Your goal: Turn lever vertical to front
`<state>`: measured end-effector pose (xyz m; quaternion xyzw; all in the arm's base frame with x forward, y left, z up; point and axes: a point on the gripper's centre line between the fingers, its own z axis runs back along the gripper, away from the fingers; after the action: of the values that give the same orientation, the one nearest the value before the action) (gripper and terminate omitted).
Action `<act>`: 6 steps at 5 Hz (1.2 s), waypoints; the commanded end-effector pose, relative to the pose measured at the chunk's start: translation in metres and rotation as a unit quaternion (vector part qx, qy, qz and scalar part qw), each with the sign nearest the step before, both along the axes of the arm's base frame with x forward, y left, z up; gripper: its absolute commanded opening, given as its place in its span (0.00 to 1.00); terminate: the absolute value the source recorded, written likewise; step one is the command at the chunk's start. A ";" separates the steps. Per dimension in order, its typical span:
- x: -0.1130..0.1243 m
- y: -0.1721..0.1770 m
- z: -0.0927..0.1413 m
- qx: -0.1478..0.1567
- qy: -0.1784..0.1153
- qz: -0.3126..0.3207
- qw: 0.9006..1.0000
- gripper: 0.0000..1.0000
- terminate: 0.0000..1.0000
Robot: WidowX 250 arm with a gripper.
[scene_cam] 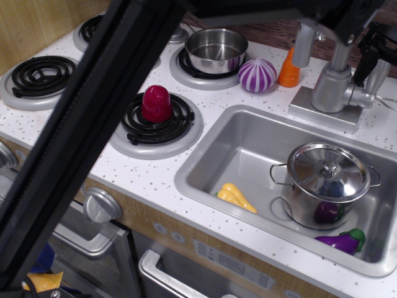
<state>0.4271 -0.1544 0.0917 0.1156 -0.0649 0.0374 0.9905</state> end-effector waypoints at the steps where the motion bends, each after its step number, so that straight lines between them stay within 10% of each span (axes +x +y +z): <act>1: 0.000 0.000 0.000 0.000 0.000 0.000 1.000 1.00 0.00; 6: 0.036 0.013 0.027 -0.001 -0.132 -0.061 0.989 1.00 0.00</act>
<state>0.4584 -0.1409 0.0590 0.1221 -0.1439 -0.0306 0.9816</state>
